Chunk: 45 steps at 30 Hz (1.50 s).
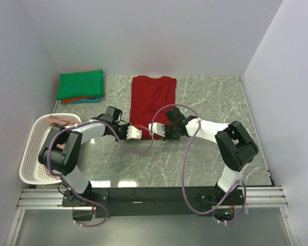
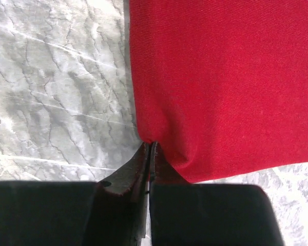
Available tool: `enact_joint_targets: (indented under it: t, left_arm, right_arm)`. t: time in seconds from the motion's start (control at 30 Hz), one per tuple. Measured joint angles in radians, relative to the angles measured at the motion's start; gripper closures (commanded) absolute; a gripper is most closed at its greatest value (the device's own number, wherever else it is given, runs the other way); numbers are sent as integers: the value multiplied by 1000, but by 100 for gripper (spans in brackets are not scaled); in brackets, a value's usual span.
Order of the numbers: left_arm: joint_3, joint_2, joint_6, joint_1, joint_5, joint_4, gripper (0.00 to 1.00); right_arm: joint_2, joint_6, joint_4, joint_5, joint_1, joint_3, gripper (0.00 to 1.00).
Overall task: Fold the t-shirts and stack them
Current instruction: Fold the tshirt
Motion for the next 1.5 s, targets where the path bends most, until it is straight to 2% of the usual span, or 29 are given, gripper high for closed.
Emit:
enact_joint_targets:
  t: [0.17,0.33,0.67,0.83,1.1,1.3,1.43,1.5]
  left_arm:
    - [33,0,-18,5,-3,-33,99]
    - [114,-4,-39,37,13,-89,99]
    - [213,-71,-85,56,31,-162,99]
    - [192,-160,-73,33,31,-233,100]
    - [52,-403,-43,-147,21,-469,100]
    - [47,-571,-105,-253,63,-660,100]
    - [103,-575,-152,-256,93,-736,100]
    - [151,-529,-162,-236,110,-758,100]
  right_arm:
    - [0,21,-39,-6,-10,26,100]
    - [-6,51,-117,-35,-65,128,100]
    - [-95,62,-246,-73,-95,254,100]
    - [-177,62,-278,-84,-84,178,100]
    - [-422,73,-418,-124,4,25,100]
    - [-679,90,-581,-189,122,-59,100]
    - [-713,80,-628,-209,117,-60,100]
    - [-658,51,-655,-226,79,-41,100]
